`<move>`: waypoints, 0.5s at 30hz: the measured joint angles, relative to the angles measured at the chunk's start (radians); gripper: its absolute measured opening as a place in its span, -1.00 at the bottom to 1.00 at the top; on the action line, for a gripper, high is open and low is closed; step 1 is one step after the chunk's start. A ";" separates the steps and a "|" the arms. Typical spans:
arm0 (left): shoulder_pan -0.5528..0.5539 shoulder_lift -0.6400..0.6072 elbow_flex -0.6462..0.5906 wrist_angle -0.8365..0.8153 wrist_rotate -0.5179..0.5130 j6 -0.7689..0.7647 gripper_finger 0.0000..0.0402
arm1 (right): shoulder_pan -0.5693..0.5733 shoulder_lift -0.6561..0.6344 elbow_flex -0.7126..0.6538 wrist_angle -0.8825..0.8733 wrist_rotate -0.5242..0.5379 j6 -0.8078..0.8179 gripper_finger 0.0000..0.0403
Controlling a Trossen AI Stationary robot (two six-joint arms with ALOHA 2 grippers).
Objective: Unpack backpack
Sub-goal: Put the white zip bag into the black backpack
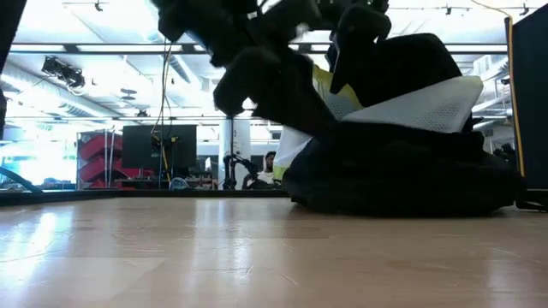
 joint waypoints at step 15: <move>0.011 0.061 0.000 0.056 -0.090 -0.010 -0.92 | -0.011 0.105 0.001 0.057 -0.059 -0.019 -0.15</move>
